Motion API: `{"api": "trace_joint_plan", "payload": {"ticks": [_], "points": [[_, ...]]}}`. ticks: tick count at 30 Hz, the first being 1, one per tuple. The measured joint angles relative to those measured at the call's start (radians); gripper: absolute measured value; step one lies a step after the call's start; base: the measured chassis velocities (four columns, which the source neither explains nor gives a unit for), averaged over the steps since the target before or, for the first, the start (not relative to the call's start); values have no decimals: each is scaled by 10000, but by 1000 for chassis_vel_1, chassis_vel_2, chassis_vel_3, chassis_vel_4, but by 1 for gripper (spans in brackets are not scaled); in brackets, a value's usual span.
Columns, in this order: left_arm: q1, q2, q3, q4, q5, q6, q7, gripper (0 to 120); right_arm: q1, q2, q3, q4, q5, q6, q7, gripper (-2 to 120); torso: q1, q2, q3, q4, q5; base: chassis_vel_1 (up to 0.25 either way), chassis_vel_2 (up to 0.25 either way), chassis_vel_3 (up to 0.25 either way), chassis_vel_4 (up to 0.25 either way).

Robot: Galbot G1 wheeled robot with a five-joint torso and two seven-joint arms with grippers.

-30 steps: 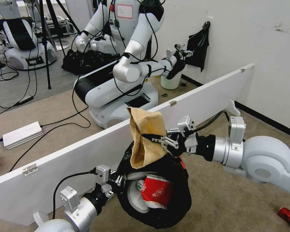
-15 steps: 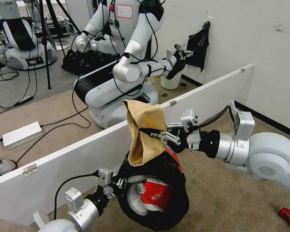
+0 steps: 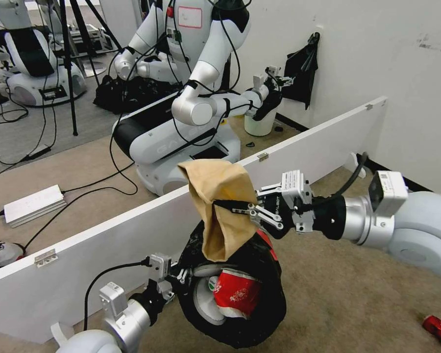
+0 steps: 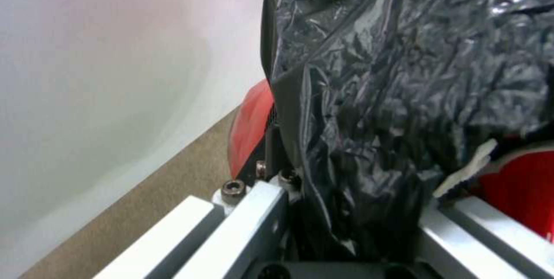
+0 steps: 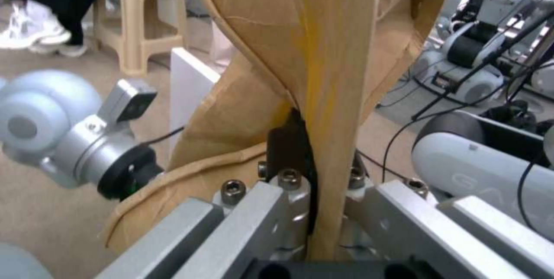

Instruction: Pick up the trash bin, then pick up the garbage from the floor and place it into the trash bin.

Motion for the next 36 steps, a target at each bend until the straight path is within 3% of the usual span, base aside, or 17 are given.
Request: {"api": "trace_joint_plan", "payload": {"ticks": [12,36], "points": [[-668,346,11,-336,-1502,771,-1361,0,4,-6,-193,146,-216,167,-158,0,0,0,0,0,0,0,0,0,0],[-1003,539,-5,-684,-2532,1047,-1829,0,88,220,-949,-97,-164,140,115,0,0,0,0,0,0,0,0,0,0]]}}
